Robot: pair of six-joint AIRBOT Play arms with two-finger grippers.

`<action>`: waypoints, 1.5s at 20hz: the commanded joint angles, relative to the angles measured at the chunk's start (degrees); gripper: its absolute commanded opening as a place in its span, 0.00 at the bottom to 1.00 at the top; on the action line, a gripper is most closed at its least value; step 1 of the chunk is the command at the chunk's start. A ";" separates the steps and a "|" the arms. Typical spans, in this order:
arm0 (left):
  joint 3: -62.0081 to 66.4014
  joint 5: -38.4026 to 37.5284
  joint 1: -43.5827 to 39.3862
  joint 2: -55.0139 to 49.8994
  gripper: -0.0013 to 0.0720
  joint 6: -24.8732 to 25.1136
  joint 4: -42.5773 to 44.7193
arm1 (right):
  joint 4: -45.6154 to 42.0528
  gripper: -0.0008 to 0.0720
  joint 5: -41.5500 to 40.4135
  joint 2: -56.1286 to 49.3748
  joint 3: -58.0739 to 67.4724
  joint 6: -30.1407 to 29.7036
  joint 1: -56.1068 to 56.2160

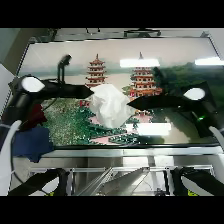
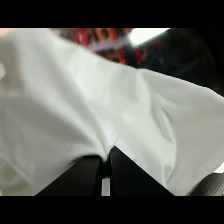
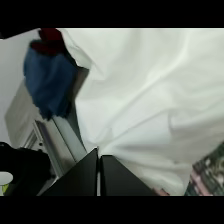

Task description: Fold the shirts.

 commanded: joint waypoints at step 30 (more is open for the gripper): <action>-0.20 -11.43 20.39 -20.17 0.99 0.96 4.90 | -27.10 0.69 14.21 -5.27 4.46 20.09 -20.83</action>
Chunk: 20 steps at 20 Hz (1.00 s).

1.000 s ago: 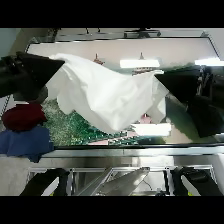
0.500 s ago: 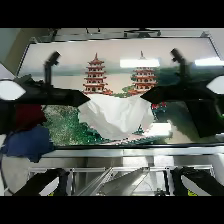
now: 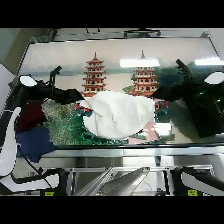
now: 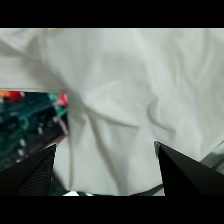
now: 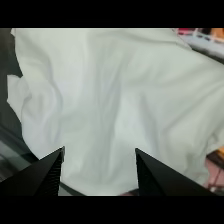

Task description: Fold the shirts.

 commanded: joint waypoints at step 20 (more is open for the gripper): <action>27.02 -0.52 -7.50 -34.40 0.39 0.13 1.11 | 29.97 0.13 -35.47 2.23 -38.34 -5.27 26.84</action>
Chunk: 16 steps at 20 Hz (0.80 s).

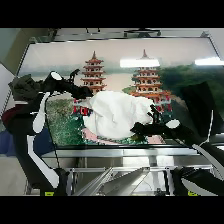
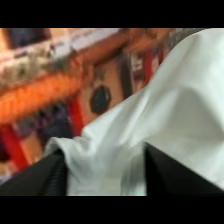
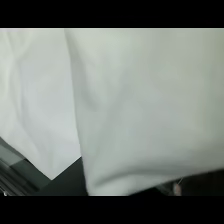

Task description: Fold the shirts.

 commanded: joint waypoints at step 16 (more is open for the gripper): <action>10.88 -9.53 6.32 36.52 0.05 -1.57 -0.37 | 17.40 0.04 35.36 27.45 25.11 -4.35 -37.66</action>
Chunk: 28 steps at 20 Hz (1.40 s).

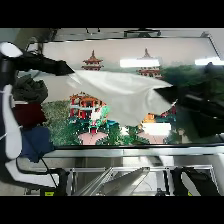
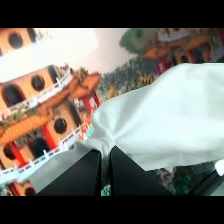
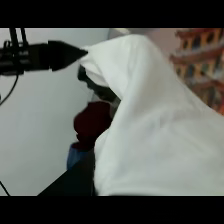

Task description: Fold the shirts.

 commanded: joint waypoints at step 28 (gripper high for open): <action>-42.10 27.82 -7.02 2.82 0.06 11.19 0.31 | -24.65 0.55 -20.72 -36.00 2.16 -5.57 8.37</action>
